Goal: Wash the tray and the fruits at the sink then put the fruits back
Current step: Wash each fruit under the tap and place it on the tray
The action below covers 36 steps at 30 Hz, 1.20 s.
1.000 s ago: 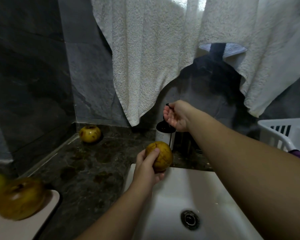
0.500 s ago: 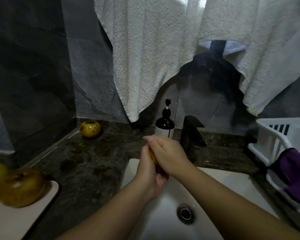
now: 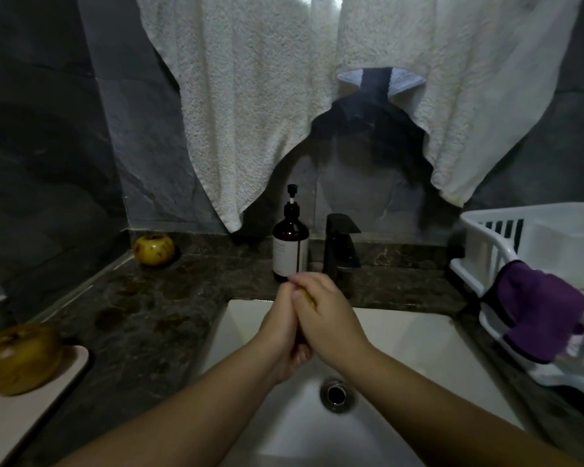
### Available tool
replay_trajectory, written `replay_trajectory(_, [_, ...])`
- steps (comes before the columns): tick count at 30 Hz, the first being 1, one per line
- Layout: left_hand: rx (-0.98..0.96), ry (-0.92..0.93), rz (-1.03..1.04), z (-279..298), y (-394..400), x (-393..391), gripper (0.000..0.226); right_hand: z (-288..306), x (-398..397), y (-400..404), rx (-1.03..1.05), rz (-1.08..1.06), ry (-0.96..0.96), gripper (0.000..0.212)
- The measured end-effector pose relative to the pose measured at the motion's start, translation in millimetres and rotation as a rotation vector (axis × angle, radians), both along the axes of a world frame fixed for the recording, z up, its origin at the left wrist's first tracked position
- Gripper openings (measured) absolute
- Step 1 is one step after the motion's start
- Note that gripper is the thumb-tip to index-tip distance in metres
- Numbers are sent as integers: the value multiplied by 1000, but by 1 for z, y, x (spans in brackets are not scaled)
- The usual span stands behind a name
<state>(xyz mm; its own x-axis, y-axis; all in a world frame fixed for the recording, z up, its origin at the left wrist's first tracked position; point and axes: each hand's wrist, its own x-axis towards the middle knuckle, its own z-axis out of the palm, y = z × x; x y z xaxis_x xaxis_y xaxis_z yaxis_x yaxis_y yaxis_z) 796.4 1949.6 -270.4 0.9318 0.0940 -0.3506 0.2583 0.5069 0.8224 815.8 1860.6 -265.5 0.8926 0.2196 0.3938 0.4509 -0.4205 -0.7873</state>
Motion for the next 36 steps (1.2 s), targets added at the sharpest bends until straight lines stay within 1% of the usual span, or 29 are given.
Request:
replay_trajectory(1, [23, 12, -24, 0, -5, 1, 48, 2, 4, -6, 41, 0, 23, 33])
replay_trajectory(3, [106, 64, -57, -4, -11, 8, 65, 3, 12, -17, 227, 47, 160, 26])
replay_trajectory(4, [122, 81, -61, -7, -12, 12, 69, -3, 13, -21, 253, 31, 202, 25])
replay_trajectory(5, [126, 89, -62, -10, -11, 15, 70, -8, 12, -20, 290, 14, 235, 28])
replay_trajectory(6, [130, 92, -74, -14, -12, 19, 69, -12, 11, -19, 193, -6, 194, 32])
replay_trajectory(8, [129, 90, -116, -22, -11, 24, 70, -14, 17, -21, 165, -40, 130, 26])
replay_trajectory(9, [132, 77, -131, -24, -10, 24, 72, -11, 18, -22, 225, -9, 178, 23])
replay_trajectory(10, [149, 59, -136, -23, -8, 25, 74, -9, 21, -25, 243, 31, 177, 22])
replay_trajectory(11, [163, 46, -121, -24, -5, 26, 72, -8, 21, -24, 307, 42, 223, 22])
replay_trajectory(13, [135, 26, -99, -27, -2, 26, 65, -9, 16, -16, 365, 24, 256, 22])
replay_trajectory(16, [165, 26, -122, -26, -4, 23, 63, -9, 13, -11, 323, 8, 178, 27])
replay_trajectory(18, [190, 5, -104, -24, -2, 23, 63, -7, 16, -12, 409, 58, 263, 23])
replay_trajectory(19, [185, 7, -94, -23, -1, 22, 62, -10, 18, -13, 451, 35, 302, 20])
replay_trajectory(23, [196, 41, -131, -22, -3, 19, 65, -11, 16, -13, 359, -20, 199, 23])
replay_trajectory(25, [218, 13, -117, -21, -2, 20, 64, -10, 18, -14, 397, 10, 240, 19])
replay_trajectory(26, [223, 5, -105, -21, -1, 21, 63, -11, 18, -14, 385, -9, 254, 19])
replay_trajectory(28, [231, 25, -104, -19, 1, 20, 63, -10, 13, -11, 341, -5, 247, 29])
replay_trajectory(29, [244, 27, -118, -19, 1, 19, 63, -9, 14, -11, 331, 1, 238, 30])
replay_trajectory(31, [289, 20, -153, -18, -1, 17, 67, -4, 15, -16, 399, 36, 287, 25])
replay_trajectory(33, [320, -1, -143, -16, 1, 17, 67, -6, 17, -18, 455, 13, 368, 25])
replay_trajectory(36, [294, 1, -143, -14, 3, 15, 63, -11, 12, -10, 379, 16, 223, 30])
